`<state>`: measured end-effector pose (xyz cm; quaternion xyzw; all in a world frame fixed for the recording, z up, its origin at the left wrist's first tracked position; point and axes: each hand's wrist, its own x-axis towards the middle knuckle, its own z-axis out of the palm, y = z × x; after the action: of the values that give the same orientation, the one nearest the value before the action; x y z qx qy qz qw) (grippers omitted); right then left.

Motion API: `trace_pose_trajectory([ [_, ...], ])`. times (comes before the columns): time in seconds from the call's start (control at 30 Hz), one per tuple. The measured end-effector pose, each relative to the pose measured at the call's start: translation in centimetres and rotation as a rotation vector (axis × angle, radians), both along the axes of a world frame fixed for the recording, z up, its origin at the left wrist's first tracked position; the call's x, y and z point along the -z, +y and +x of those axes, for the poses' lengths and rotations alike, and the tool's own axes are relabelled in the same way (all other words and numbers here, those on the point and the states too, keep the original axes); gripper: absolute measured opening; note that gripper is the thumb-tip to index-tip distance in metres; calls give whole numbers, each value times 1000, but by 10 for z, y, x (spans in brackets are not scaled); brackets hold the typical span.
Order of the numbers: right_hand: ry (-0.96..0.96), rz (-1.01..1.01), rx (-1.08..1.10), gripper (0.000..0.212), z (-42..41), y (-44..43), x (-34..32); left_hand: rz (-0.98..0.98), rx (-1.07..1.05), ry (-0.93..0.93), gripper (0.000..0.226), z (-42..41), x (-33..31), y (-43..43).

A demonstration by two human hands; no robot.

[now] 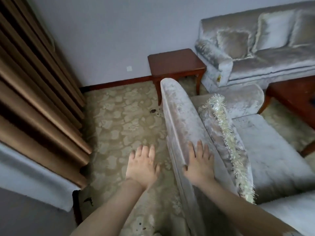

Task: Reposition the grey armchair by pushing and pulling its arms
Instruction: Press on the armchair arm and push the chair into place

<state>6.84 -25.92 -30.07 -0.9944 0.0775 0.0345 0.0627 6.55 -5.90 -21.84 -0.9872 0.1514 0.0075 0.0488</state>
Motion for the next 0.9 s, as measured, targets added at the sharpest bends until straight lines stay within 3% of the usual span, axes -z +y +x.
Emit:
trace_pose_trajectory([
  [0.17,32,15,-3,86,3,-1,0,31,206,-45,70,75,-15,11],
  [0.4,62,54,57,80,4,2,-8,-60,240,65,67,167,-10,-20],
  [0.5,15,94,186,79,8,6,-10,-93,335,80,65,193,-3,-46],
  [0.73,-76,117,592,77,76,31,-15,35,696,-1,62,270,2,-70],
  [0.9,-94,129,768,70,150,46,-27,35,747,38,63,351,-1,-58],
])
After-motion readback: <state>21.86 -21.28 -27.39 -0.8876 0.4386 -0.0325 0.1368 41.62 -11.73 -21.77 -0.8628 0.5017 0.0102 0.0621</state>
